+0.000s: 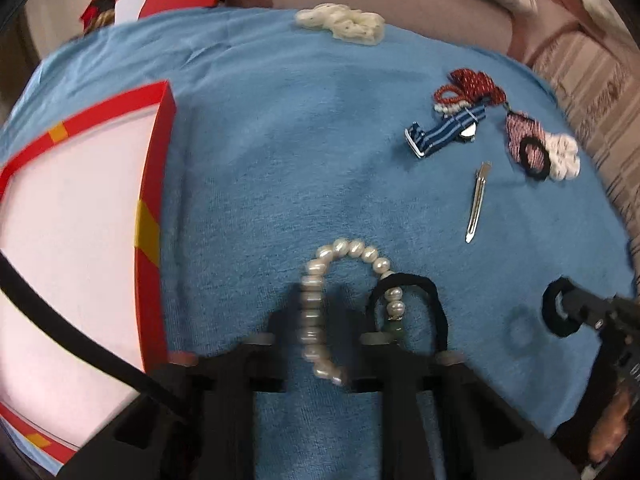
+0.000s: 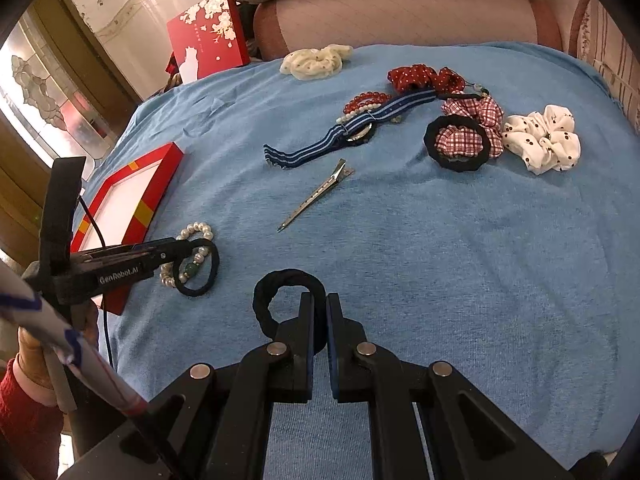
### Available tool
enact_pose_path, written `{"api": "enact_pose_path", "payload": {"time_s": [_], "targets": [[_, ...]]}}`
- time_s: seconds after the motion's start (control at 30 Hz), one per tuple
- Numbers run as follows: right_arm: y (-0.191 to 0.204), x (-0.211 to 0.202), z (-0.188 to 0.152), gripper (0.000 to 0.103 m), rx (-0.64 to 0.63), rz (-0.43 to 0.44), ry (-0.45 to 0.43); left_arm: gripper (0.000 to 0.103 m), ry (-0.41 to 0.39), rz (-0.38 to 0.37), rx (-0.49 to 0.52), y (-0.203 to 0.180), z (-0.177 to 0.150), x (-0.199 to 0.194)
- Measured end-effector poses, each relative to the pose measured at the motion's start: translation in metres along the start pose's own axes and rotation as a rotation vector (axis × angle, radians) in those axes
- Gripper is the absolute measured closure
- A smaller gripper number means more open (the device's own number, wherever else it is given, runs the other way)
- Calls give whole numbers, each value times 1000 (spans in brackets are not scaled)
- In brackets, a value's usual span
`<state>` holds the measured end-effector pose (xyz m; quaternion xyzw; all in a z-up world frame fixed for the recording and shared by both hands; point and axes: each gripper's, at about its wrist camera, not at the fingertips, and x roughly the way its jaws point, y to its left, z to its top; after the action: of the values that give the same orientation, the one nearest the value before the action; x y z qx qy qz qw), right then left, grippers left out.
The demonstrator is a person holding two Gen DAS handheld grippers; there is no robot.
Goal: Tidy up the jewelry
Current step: 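Carry the pearl bracelet into the red-bordered tray and open the left gripper while the right carries the hair tie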
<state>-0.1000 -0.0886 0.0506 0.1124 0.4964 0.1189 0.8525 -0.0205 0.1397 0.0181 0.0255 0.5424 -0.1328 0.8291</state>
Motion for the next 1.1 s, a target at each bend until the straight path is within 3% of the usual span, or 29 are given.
{"api": "enact_pose_path", "payload": {"time_s": [0.13, 0.33, 0.53, 0.67, 0.9, 1.1], "targets": [[6, -5, 3, 97, -16, 1, -13, 94, -20, -19, -25, 3, -2, -12], [30, -23, 15, 97, -83, 16, -58, 94, -174, -105, -100, 20, -5, -93], [78, -22, 42, 97, -155, 117, -64, 94, -295, -58, -152, 67, -11, -163], [125, 1, 58, 97, -211, 203, -20, 94, -285, 4, -222, 109, -11, -161], [211, 69, 64, 97, -336, 238, 91, 94, -205, 46, -395, 184, -30, -123], [250, 114, 63, 97, -390, 232, 163, 94, -196, 85, -473, 218, -56, -117]]}}
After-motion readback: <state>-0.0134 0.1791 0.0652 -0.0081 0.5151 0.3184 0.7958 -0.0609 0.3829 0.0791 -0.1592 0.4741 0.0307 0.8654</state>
